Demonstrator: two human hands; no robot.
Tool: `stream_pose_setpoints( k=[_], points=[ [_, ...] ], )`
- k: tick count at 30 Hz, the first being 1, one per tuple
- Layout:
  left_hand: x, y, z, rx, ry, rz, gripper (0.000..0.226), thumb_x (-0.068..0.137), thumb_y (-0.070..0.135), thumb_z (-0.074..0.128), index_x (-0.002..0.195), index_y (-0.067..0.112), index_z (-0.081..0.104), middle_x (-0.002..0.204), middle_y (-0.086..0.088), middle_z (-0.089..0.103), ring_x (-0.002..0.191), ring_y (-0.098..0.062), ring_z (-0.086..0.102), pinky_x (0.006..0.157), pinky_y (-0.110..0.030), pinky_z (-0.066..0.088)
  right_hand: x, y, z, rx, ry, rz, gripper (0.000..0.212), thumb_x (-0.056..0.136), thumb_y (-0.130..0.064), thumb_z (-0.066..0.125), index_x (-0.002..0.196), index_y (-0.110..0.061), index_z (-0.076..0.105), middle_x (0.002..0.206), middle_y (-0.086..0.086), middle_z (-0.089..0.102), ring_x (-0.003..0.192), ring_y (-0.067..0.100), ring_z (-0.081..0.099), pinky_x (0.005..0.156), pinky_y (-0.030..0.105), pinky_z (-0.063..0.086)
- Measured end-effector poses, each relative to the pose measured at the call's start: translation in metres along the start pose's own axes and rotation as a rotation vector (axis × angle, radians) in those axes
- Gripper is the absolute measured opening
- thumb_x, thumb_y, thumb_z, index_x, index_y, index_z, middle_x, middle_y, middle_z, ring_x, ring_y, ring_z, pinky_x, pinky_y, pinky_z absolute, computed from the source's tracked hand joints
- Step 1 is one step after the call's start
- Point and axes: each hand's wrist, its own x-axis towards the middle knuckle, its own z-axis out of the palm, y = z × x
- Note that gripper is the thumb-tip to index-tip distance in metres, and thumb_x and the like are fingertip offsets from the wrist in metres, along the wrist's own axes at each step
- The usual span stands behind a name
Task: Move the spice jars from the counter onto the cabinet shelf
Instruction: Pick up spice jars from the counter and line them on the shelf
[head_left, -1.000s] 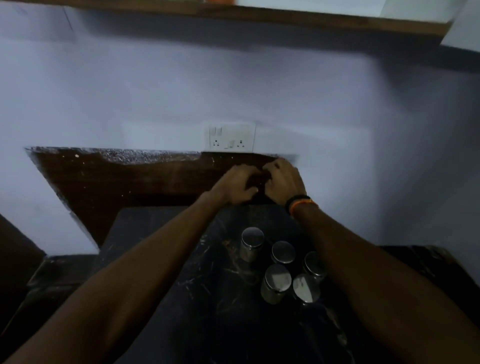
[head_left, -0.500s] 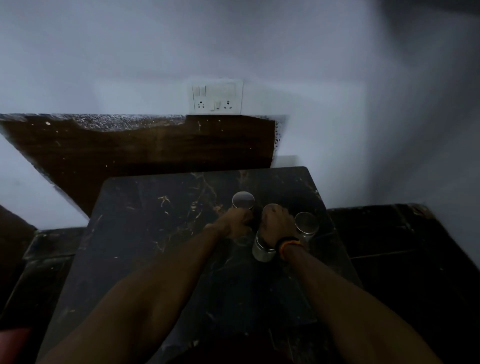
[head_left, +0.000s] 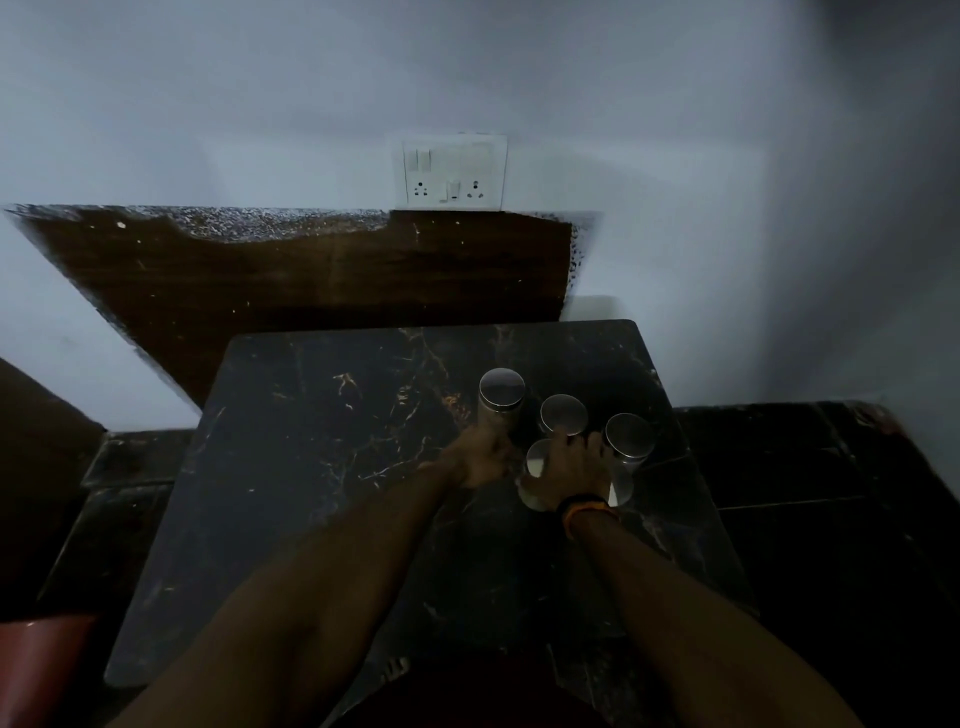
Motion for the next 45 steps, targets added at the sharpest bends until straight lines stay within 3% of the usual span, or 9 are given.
stream_pose_setpoints(
  k=[9, 16, 20, 24, 28, 31, 35, 40, 45],
  points=[
    [0.0, -0.011, -0.007, -0.124, 0.087, -0.082, 0.016, 0.098, 0.007, 0.053, 0.11, 0.014, 0.06, 0.097, 0.002, 0.06, 0.091, -0.011, 0.059, 0.069, -0.017, 0.043, 0.005, -0.009, -0.002, 0.104, -0.014, -0.03, 0.08, 0.075, -0.072, 0.061, 0.134, -0.021, 0.045, 0.138, 0.012, 0.049, 0.126, 0.034, 0.043, 0.106, 0.046, 0.035],
    [-0.01, -0.031, -0.014, -0.533, 0.309, -0.178, 0.024, 0.104, 0.012, 0.044, 0.115, 0.005, 0.064, 0.114, -0.014, 0.068, 0.102, -0.025, 0.066, 0.091, -0.04, 0.055, 0.022, -0.022, -0.023, 0.424, -0.048, -0.195, 0.058, 0.066, -0.06, 0.075, 0.109, -0.031, 0.05, 0.11, -0.004, 0.056, 0.103, 0.02, 0.048, 0.082, 0.034, 0.042],
    [-0.026, -0.037, -0.015, -0.748, 0.263, -0.306, 0.032, 0.107, 0.026, 0.035, 0.109, 0.014, 0.064, 0.109, -0.013, 0.067, 0.092, -0.023, 0.064, 0.076, -0.034, 0.051, 0.031, -0.025, -0.044, 0.695, -0.105, -0.31, 0.056, 0.069, -0.039, 0.085, 0.111, -0.037, 0.05, 0.097, -0.012, 0.058, 0.089, 0.01, 0.061, 0.07, 0.019, 0.045],
    [-0.033, -0.038, -0.011, -1.162, 0.097, -0.436, 0.051, 0.105, 0.052, 0.028, 0.123, 0.017, 0.06, 0.122, -0.018, 0.064, 0.113, -0.035, 0.063, 0.087, -0.048, 0.057, 0.035, -0.03, -0.061, 0.917, -0.172, -0.364, 0.063, 0.069, -0.023, 0.085, 0.121, -0.034, 0.053, 0.108, -0.009, 0.062, 0.091, 0.01, 0.06, 0.073, 0.024, 0.047],
    [-0.038, -0.039, -0.012, -1.597, -0.036, -0.325, 0.053, 0.101, 0.051, 0.031, 0.132, 0.015, 0.056, 0.136, -0.025, 0.054, 0.124, -0.043, 0.056, 0.099, -0.061, 0.05, 0.038, -0.039, -0.077, 1.02, -0.19, -0.428, 0.062, 0.066, -0.029, 0.083, 0.122, -0.033, 0.057, 0.121, -0.012, 0.058, 0.109, 0.008, 0.054, 0.084, 0.026, 0.045],
    [-0.04, -0.036, -0.012, -1.703, -0.002, -0.239, 0.049, 0.097, 0.042, 0.042, 0.133, 0.013, 0.057, 0.138, -0.026, 0.052, 0.126, -0.044, 0.054, 0.1, -0.061, 0.048, 0.039, -0.044, -0.083, 1.17, -0.175, -0.422, 0.06, 0.063, -0.025, 0.081, 0.12, -0.031, 0.061, 0.127, -0.006, 0.06, 0.122, 0.018, 0.053, 0.098, 0.041, 0.049],
    [-0.039, -0.032, -0.013, -1.831, 0.086, -0.124, 0.049, 0.097, 0.037, 0.049, 0.136, 0.009, 0.056, 0.139, -0.027, 0.054, 0.126, -0.046, 0.055, 0.099, -0.064, 0.048, 0.042, -0.049, -0.088, 1.327, -0.125, -0.385, 0.06, 0.064, -0.019, 0.077, 0.123, -0.022, 0.062, 0.126, -0.002, 0.064, 0.119, 0.016, 0.059, 0.1, 0.045, 0.052],
    [-0.039, -0.021, -0.022, -1.872, 0.156, 0.016, 0.049, 0.094, 0.023, 0.058, 0.139, 0.003, 0.052, 0.141, -0.029, 0.053, 0.127, -0.048, 0.053, 0.105, -0.068, 0.041, 0.046, -0.057, -0.088, 1.446, -0.065, -0.285, 0.053, 0.078, -0.025, 0.074, 0.129, -0.02, 0.059, 0.128, 0.002, 0.06, 0.12, 0.022, 0.058, 0.099, 0.045, 0.052],
    [-0.042, -0.005, -0.031, -1.687, 0.254, 0.127, 0.056, 0.086, 0.016, 0.07, 0.138, 0.005, 0.052, 0.137, -0.023, 0.057, 0.123, -0.039, 0.06, 0.104, -0.058, 0.047, 0.052, -0.066, -0.092, 1.523, -0.033, -0.125, 0.07, 0.075, -0.044, 0.08, 0.138, -0.034, 0.051, 0.137, 0.0, 0.054, 0.113, 0.02, 0.06, 0.084, 0.038, 0.057]
  ],
)
